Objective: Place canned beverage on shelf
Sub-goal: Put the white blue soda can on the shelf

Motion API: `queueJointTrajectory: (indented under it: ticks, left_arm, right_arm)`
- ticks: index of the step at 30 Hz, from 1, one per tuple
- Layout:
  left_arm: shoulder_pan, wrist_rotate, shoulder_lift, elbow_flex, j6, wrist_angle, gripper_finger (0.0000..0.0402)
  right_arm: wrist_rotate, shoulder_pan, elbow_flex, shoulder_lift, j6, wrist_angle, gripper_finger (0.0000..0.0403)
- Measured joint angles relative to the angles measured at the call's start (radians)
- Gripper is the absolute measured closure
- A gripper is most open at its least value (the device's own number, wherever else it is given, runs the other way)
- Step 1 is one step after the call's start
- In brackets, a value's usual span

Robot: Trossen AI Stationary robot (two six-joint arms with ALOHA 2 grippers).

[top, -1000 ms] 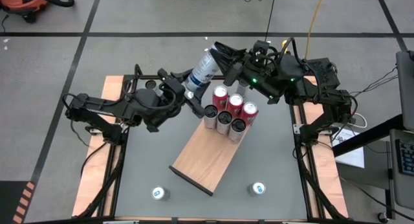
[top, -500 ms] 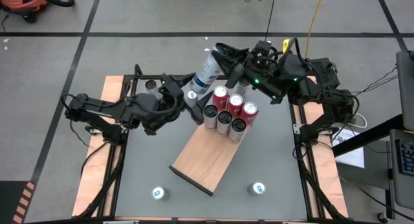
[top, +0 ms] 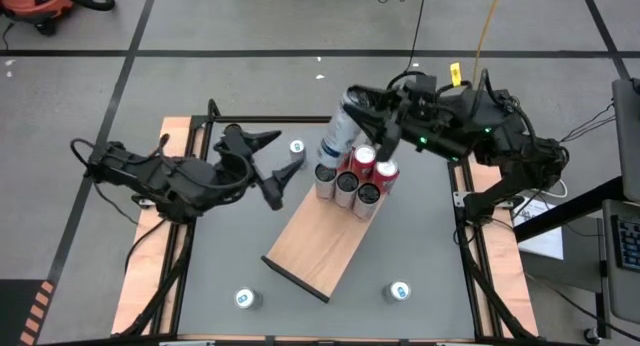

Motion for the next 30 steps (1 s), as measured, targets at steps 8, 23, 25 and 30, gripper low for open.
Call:
queueJointTrajectory:
  ticks: [8,23,25,30]
  left_arm:
    - [-0.001,-0.002,-0.089,0.0,-0.02,-0.135,0.002]
    - [-0.001,0.27,-0.169,-0.001,-0.301,-0.467,0.002]
    - [-0.001,0.316,-0.166,-0.001,-0.332,-0.484,0.002]
    - [-0.007,0.389,-0.162,-0.002,-0.408,-0.545,0.002]
  right_arm:
    - [0.002,0.119,0.001,-0.005,0.001,-0.052,0.018]
    - [0.04,0.362,0.001,0.022,-0.064,-0.147,0.0179]
    - [0.045,0.387,0.001,0.042,-0.064,-0.159,0.0179]
    - [0.129,0.462,0.001,0.087,-0.057,-0.176,0.0179]
